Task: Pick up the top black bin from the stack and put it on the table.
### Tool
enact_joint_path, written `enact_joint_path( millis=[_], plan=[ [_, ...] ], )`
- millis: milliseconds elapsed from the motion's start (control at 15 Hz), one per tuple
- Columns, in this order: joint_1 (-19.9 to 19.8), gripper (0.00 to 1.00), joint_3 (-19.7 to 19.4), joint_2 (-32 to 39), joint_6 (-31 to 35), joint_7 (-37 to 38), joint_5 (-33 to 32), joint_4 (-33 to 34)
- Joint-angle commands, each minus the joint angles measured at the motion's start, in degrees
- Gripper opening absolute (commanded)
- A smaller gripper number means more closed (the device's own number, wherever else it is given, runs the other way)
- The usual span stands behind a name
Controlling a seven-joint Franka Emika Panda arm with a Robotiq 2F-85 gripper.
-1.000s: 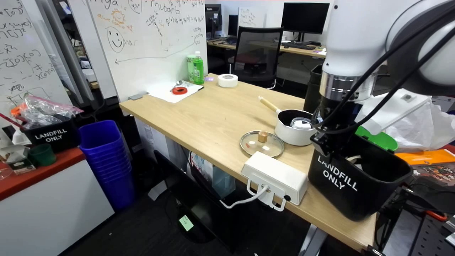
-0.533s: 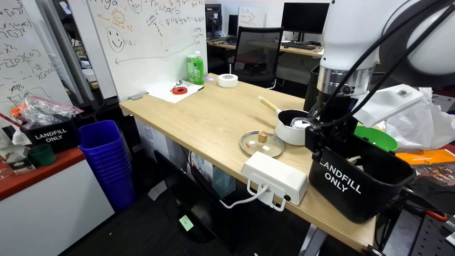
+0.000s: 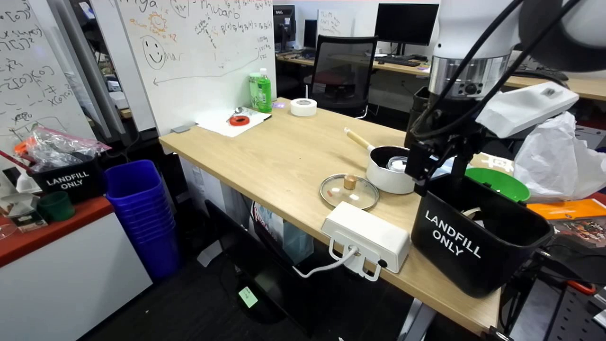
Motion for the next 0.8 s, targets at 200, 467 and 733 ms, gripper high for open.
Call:
enact_joint_path(
  millis=[200,467,733],
  plan=[
    [-0.8,1.0,0.9,-2.4,-3.6,-1.9,0.3,1.4],
    [-0.8,1.0,0.9,-2.5,-4.0,-2.1,0.3,1.4],
    [-0.8,1.0,0.9,-2.5,-4.1,-2.1,0.3,1.4]
  ],
)
